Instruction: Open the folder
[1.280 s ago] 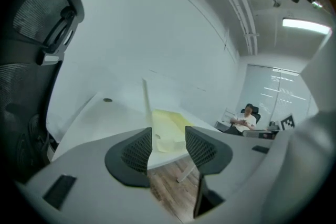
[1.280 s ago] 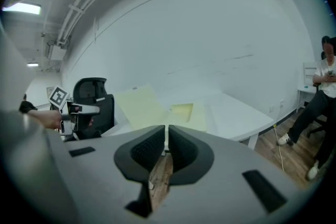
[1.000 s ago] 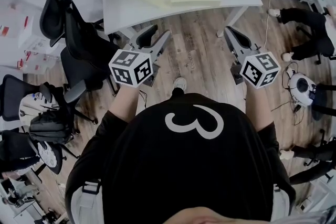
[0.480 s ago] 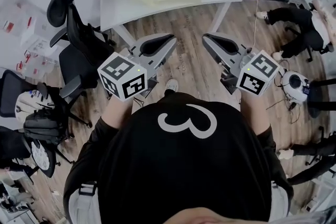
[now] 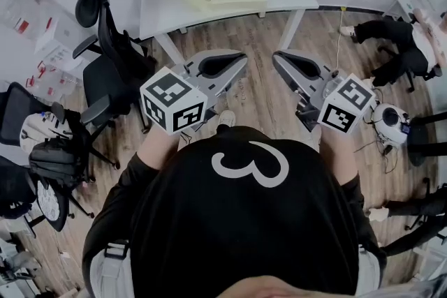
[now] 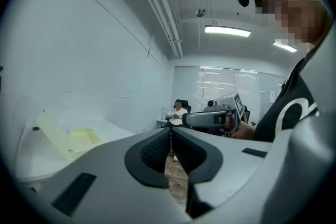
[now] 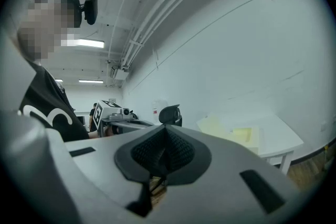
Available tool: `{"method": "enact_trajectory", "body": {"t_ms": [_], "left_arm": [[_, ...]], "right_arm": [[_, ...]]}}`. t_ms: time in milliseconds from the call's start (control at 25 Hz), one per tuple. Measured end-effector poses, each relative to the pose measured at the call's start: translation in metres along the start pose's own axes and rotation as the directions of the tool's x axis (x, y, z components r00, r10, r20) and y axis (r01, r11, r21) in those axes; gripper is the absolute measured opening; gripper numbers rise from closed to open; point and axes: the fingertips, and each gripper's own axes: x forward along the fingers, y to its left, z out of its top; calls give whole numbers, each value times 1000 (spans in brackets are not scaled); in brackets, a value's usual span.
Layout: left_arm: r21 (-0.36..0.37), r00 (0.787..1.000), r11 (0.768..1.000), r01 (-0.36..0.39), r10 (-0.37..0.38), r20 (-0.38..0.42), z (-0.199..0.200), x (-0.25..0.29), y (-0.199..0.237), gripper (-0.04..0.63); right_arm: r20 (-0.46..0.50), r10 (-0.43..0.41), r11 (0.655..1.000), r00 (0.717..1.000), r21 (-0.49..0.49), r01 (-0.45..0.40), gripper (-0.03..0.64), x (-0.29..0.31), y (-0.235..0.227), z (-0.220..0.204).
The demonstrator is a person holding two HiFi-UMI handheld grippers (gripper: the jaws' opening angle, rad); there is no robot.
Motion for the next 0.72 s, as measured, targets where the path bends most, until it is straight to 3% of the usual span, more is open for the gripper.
{"method": "enact_trajectory", "body": {"t_ms": [720], "left_arm": [[39,997,997,-70,71,-16,4,9,-11,26]], "right_arm": [[18,4,1000,1000,-4,-4,23,-24,0,-1]]}}
